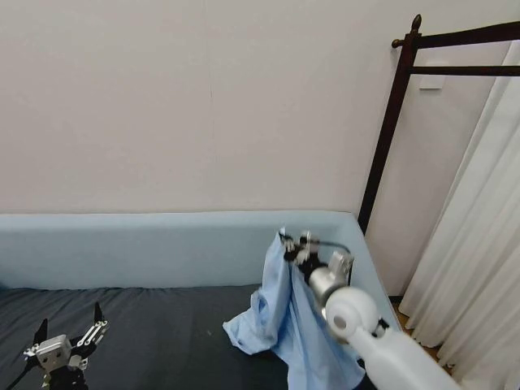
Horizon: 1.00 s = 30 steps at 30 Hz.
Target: Pick up the clothes from the sofa and hang them on the clothes hanger.
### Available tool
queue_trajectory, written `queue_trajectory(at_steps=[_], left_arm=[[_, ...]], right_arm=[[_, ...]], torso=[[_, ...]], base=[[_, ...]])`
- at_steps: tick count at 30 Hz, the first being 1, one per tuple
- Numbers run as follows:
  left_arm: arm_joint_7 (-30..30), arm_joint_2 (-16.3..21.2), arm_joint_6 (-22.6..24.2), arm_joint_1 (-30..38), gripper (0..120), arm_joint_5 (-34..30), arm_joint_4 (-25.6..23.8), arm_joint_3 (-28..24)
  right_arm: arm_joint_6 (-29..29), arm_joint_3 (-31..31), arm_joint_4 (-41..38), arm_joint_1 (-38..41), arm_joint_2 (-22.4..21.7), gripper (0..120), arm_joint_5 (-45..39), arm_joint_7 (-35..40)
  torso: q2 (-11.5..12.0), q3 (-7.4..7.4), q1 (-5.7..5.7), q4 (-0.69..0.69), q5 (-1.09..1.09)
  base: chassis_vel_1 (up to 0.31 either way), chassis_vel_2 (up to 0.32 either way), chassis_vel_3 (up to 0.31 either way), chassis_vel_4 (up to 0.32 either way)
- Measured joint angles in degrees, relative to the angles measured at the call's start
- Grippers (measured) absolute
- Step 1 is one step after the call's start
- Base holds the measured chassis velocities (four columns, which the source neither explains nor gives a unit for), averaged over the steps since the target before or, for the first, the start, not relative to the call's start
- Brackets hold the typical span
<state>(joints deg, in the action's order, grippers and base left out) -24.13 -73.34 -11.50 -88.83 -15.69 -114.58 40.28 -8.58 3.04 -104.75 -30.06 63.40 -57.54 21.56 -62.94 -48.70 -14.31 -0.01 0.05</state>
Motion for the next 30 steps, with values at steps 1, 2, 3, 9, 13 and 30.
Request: queue_trajectory(at_steps=[1,2,3,9,13,30], left_arm=[[0.00,-0.01,0.00,0.00,100,0.00,0.00,-0.02],[0.00,-0.01,0.00,-0.01,100,-0.02,-0.02,-0.02],[0.00,-0.01,0.00,-0.03,100,-0.05,-0.11,0.01],[0.00,0.03,-0.02,-0.19,100,-0.31,-0.45,0.53],[-0.04,-0.10,-0.05,-0.27,100,-0.52,-0.74,0.82],[-0.02,-1.09,-0.06,-0.13,100,0.54,-1.35,-0.54]], right_arm=[[0.42,0.15,0.29,1.01,0.15,0,-0.19,0.27],[1.38,0.52,1.20,3.55,0.52,0,-0.40,0.80],[2.36,0.96,2.30,6.47,0.92,0,-0.54,1.23],[3.80,1.77,5.98,14.25,1.56,0,-0.03,1.40],[4.22,0.55,8.66,22.37,0.40,0,2.25,1.02],[-2.45,4.40,-0.06,26.07,-10.01,0,9.10,1.70]], torso=[[0.00,0.00,0.00,0.00,0.00],[0.00,0.00,0.00,0.00,0.00],[0.00,0.00,0.00,0.01,0.00],[0.00,0.00,0.00,0.02,0.00],[0.00,0.00,-0.01,0.00,0.01],[-0.01,0.01,0.00,0.01,-0.01]], base=[[0.000,0.000,0.000,0.000],[0.000,0.000,0.000,0.000],[0.000,0.000,0.000,0.000],[0.000,0.000,0.000,0.000],[0.000,0.000,0.000,0.000],[0.000,0.000,0.000,0.000]])
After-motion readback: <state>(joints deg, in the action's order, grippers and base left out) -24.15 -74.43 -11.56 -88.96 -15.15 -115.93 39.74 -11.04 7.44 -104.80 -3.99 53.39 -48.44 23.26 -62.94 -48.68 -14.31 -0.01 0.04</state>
